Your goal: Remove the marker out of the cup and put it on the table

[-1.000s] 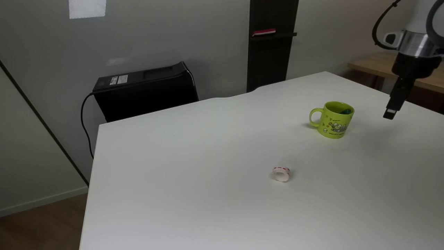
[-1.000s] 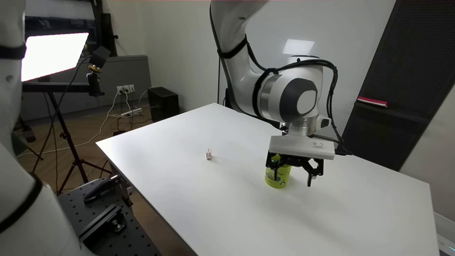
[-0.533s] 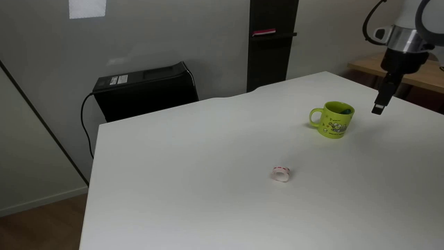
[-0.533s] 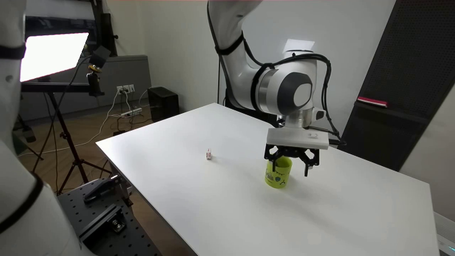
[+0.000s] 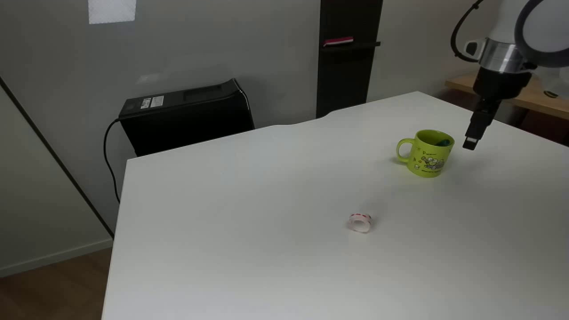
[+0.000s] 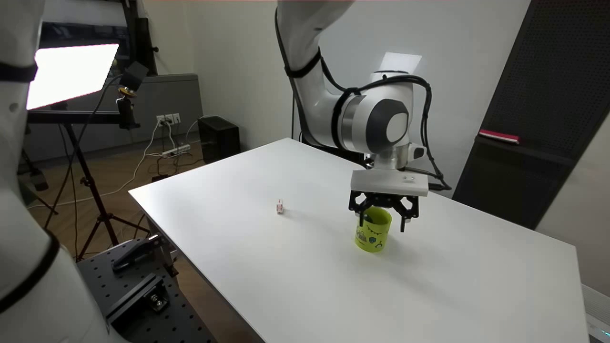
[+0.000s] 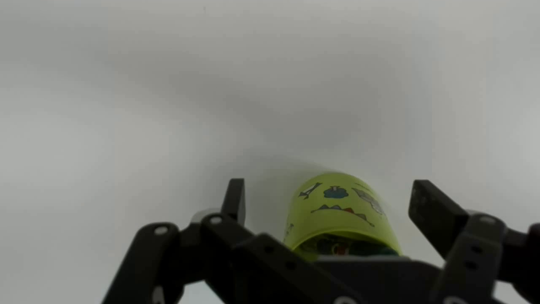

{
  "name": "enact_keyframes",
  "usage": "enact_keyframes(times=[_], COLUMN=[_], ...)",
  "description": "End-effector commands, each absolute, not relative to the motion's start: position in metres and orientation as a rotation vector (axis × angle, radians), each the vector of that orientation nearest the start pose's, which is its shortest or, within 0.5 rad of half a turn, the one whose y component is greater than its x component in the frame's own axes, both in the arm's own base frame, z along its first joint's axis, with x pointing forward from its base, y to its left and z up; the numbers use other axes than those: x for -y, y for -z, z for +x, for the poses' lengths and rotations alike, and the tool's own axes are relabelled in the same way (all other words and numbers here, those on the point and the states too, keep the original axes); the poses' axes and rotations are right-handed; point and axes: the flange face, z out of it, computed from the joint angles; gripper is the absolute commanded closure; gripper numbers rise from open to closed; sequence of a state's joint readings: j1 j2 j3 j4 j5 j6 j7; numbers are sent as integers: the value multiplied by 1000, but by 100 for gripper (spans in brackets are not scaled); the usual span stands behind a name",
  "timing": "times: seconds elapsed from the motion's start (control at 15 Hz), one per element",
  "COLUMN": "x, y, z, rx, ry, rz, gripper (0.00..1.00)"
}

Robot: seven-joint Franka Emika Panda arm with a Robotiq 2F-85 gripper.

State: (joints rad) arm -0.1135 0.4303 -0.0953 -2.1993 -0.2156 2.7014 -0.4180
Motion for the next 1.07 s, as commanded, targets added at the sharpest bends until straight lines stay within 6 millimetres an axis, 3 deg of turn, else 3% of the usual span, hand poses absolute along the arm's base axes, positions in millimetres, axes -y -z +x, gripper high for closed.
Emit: enact_keyframes(times=[0.0, 1.0], x=[104, 86], y=[-185, -184], z=[563, 576], rx=[648, 700], ry=[60, 132], rz=[-3246, -3273], gripper=[0, 0])
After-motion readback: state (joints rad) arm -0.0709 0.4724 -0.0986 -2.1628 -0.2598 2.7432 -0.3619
